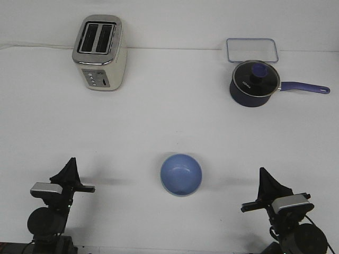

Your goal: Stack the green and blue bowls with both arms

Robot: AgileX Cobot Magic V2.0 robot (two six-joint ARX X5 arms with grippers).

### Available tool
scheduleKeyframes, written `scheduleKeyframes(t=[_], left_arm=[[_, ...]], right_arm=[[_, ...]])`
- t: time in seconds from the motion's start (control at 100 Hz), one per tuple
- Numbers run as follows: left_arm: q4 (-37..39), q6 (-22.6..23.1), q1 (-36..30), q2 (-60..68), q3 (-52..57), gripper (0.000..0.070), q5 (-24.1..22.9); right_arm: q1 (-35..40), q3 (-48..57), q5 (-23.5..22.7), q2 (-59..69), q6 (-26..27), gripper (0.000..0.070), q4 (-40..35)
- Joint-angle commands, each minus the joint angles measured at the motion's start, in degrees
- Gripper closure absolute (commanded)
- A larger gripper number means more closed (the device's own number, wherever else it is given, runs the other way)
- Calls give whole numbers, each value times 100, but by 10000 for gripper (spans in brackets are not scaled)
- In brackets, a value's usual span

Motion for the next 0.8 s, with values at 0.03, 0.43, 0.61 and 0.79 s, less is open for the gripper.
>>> scheduleKeyframes(t=[0.03,0.43,0.61,0.79], left_arm=[[59,-9,9,-4,-109,685,11],[59,-9,9,-4,-109,685,11],[59,-9,11,-4,-109,685,11],[59,-9,11,-4,-109,685,11]], right_arm=[[44,11,15,11,-42,700,70],[44,11,15,11,-42,700,70],[39,11,28,11,-142,700,59],[-535,-155,-63,11,-1082,700,380]])
